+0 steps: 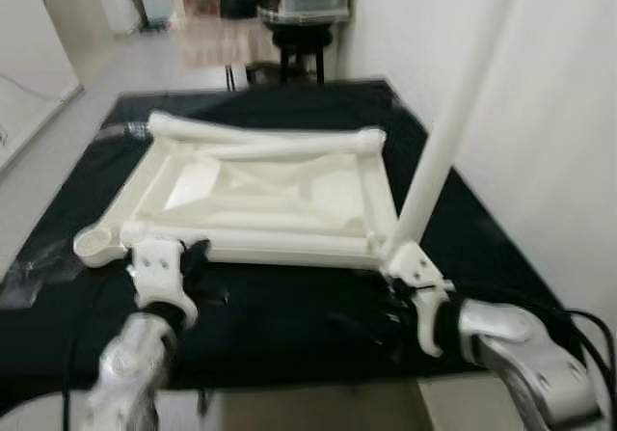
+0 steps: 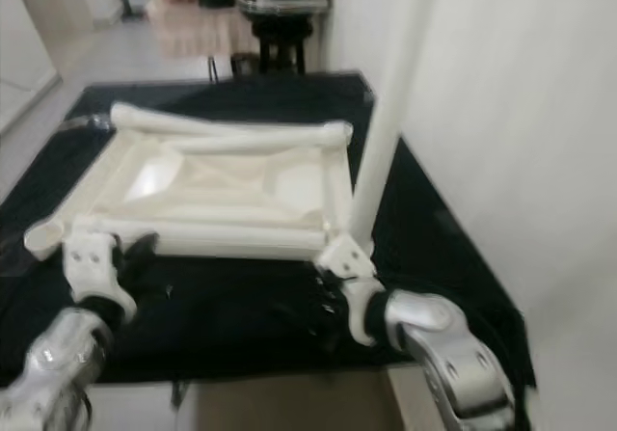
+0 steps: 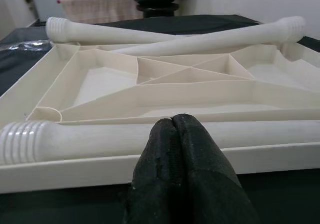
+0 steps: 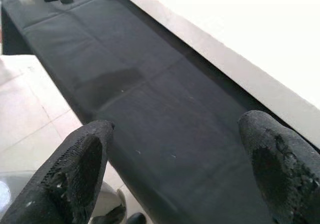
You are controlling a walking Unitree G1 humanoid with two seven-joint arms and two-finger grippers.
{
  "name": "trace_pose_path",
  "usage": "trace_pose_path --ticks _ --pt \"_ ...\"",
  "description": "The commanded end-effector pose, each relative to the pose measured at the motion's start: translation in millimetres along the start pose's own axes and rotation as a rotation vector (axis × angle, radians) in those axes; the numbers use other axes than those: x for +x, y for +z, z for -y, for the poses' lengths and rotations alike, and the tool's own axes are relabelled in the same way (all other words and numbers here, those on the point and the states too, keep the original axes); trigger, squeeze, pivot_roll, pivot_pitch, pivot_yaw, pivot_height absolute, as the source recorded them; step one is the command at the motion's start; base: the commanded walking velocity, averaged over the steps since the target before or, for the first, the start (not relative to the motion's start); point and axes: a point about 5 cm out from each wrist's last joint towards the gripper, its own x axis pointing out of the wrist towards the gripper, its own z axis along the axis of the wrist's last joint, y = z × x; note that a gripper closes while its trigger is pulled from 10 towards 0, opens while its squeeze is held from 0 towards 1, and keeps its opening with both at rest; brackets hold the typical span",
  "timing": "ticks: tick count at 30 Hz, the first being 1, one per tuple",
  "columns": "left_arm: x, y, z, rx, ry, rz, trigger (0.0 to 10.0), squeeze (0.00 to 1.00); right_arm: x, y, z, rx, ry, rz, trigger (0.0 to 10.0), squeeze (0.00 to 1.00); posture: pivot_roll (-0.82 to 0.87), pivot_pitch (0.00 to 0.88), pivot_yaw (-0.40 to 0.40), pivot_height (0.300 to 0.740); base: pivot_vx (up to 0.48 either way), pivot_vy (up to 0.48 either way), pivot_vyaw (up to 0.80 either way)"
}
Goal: Building children table
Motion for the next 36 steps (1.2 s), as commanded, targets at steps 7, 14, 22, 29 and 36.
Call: trace_pose_path --ticks 7,14,22,29,36 --pt "0.3 -3 1.8 0.009 -0.013 -0.013 10.0 0.00 -0.4 -1 -1.0 0.007 0.006 -0.005 10.0 0.00 -0.05 0.036 -0.028 0.740 0.000 0.480 0.00" --pt "2.7 0 7.2 0.027 -0.053 0.001 10.0 0.00 18.0 20 34.7 0.042 -0.273 0.139 10.0 0.00 -0.04 0.042 -0.027 0.740 0.000 0.180 0.00" --pt "4.4 4 14.8 0.020 -0.087 0.021 10.0 0.00 36.7 28 46.6 0.038 -0.354 0.167 10.0 0.00 -0.04 0.045 -0.028 0.740 0.000 0.000 0.00" --pt "5.0 8 25.2 0.004 -0.139 0.032 10.0 0.00 55.2 39 63.4 -0.029 -0.380 0.156 10.0 0.00 -0.02 0.060 -0.036 0.740 0.000 0.000 0.00" --pt "4.9 10 27.4 0.007 -0.155 0.030 10.0 0.00 68.3 50 74.8 -0.079 -0.391 0.136 10.0 0.00 -0.02 0.070 -0.039 0.740 0.000 0.000 0.00"
